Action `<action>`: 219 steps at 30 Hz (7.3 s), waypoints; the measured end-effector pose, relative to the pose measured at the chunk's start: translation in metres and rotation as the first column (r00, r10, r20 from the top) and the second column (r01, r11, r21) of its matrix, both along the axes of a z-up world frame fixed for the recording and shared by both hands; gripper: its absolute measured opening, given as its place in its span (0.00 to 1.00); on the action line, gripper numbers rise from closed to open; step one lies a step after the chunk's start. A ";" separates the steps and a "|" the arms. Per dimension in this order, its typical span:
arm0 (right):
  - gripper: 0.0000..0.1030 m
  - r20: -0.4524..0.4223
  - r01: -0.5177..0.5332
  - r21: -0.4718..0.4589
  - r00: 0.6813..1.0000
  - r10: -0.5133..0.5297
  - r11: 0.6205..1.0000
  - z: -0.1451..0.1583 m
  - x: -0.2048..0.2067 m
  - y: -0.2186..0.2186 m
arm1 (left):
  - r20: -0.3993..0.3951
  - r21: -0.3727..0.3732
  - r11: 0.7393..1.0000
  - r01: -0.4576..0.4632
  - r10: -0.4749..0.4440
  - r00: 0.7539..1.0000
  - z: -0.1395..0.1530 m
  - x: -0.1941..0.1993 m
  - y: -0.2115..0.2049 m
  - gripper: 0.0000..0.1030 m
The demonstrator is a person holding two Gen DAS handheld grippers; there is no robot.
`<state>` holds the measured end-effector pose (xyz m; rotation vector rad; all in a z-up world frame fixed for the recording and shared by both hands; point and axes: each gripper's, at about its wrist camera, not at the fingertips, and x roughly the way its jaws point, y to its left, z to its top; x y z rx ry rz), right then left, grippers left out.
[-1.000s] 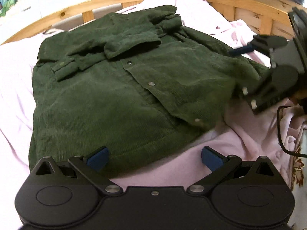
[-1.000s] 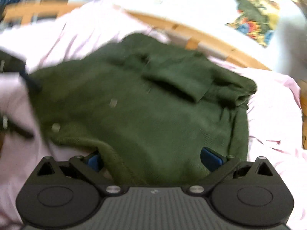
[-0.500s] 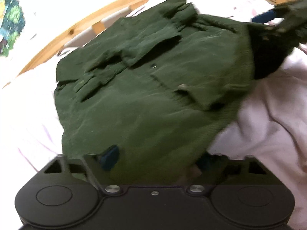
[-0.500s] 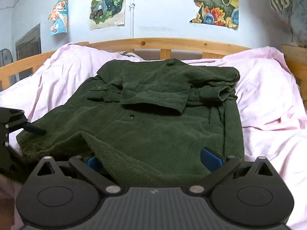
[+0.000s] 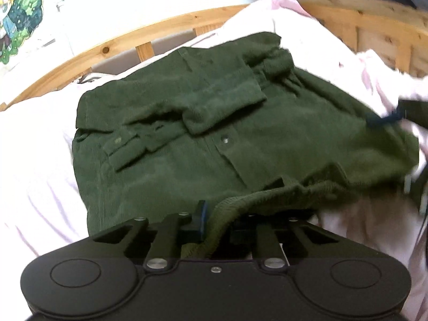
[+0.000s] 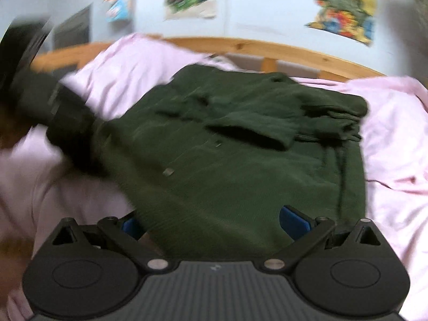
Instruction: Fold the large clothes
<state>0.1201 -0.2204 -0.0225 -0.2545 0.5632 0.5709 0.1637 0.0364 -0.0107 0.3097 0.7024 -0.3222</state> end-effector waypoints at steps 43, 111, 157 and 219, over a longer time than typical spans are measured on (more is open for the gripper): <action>0.62 0.076 0.034 -0.093 0.997 -0.027 0.995 -0.005 0.014 0.023 | 0.116 0.379 0.900 -0.216 0.185 0.976 -0.045 -0.024 0.029 0.19; 0.91 -0.156 0.553 0.533 0.808 -0.568 0.640 0.018 0.067 -0.156 | -0.199 -0.190 0.879 -0.438 0.402 0.893 0.026 0.108 0.134 0.41; 1.00 -0.160 0.517 0.434 0.850 -0.501 0.738 0.024 0.055 -0.130 | -0.178 -0.284 0.738 -0.612 0.587 0.790 0.001 0.026 0.182 0.02; 0.77 -0.239 0.444 0.666 0.888 -0.393 0.599 0.007 0.092 -0.161 | -0.017 -0.051 0.987 0.149 -0.150 0.988 -0.004 0.101 -0.060 0.12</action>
